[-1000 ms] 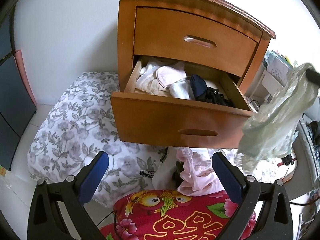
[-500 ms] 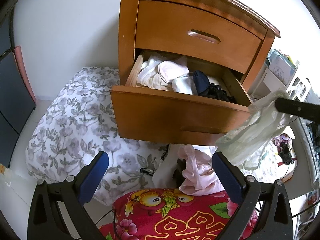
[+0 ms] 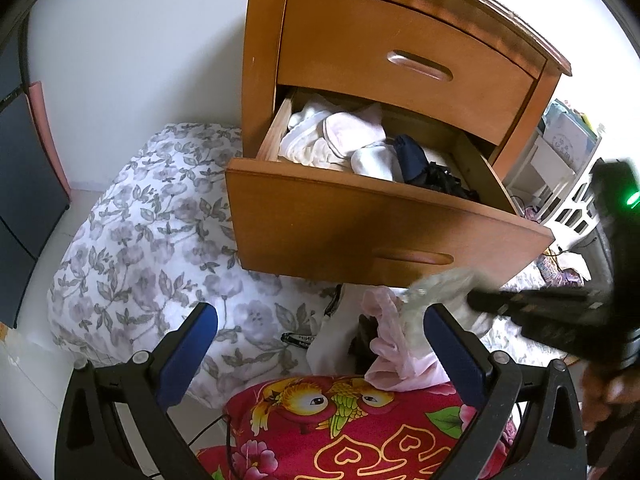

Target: Take underwear out of drawer

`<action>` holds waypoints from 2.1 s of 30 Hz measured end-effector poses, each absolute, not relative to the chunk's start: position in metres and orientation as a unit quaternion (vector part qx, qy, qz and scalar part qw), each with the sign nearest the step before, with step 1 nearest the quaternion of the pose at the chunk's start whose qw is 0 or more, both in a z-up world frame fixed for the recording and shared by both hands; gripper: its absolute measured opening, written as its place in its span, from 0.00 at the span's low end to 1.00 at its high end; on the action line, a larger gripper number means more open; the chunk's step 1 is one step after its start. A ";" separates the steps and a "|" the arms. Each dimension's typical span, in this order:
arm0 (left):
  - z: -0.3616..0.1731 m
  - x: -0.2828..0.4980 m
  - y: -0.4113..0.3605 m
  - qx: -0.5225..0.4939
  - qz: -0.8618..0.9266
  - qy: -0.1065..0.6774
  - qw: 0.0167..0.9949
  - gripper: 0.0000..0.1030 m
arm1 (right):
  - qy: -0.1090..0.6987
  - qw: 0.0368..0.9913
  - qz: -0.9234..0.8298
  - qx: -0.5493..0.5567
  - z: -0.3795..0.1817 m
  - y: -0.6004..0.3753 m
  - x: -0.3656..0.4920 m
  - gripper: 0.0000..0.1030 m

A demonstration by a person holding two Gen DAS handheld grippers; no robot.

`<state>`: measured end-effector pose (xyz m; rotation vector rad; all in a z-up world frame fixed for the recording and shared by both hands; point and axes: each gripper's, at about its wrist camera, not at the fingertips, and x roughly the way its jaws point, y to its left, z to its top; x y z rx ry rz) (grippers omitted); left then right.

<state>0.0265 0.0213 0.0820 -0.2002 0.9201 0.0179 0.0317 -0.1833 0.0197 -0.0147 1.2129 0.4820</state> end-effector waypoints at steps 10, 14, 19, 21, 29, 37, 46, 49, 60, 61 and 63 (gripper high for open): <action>0.075 0.030 0.022 -0.098 0.010 0.453 0.886 1.00 | 0.619 0.757 0.209 0.007 -0.034 -0.184 0.034 0.10; 0.074 0.030 0.022 -0.097 0.009 0.455 0.885 1.00 | 0.623 0.754 0.209 0.001 -0.037 -0.180 0.034 0.10; 0.073 0.030 0.023 -0.099 0.012 0.456 0.884 1.00 | 0.618 0.757 0.210 -0.009 -0.031 -0.177 0.033 0.12; 0.072 0.031 0.024 -0.099 0.012 0.457 0.884 1.00 | 0.615 0.760 0.209 -0.011 -0.027 -0.178 0.032 0.19; 0.070 0.032 0.024 -0.097 0.013 0.461 0.882 1.00 | 0.585 0.783 0.207 -0.023 0.001 -0.186 0.029 0.44; 0.070 0.033 0.023 -0.096 0.016 0.462 0.882 1.00 | 0.546 0.813 0.196 -0.043 0.027 -0.198 0.027 0.65; 0.070 0.033 0.023 -0.094 0.017 0.466 0.880 1.00 | 0.514 0.839 0.175 -0.039 0.045 -0.217 0.026 0.83; 0.070 0.033 0.022 -0.093 0.018 0.466 0.880 1.00 | 0.507 0.844 0.170 -0.036 0.049 -0.223 0.026 0.85; 0.071 0.032 0.020 -0.084 0.032 0.462 0.882 1.00 | 0.490 0.859 0.148 -0.028 0.058 -0.243 0.025 0.99; 0.072 0.031 0.020 -0.084 0.033 0.460 0.883 1.00 | 0.489 0.859 0.148 -0.028 0.058 -0.244 0.025 1.00; 0.073 0.031 0.020 -0.080 0.038 0.456 0.886 1.00 | 0.486 0.861 0.148 -0.028 0.058 -0.246 0.024 1.00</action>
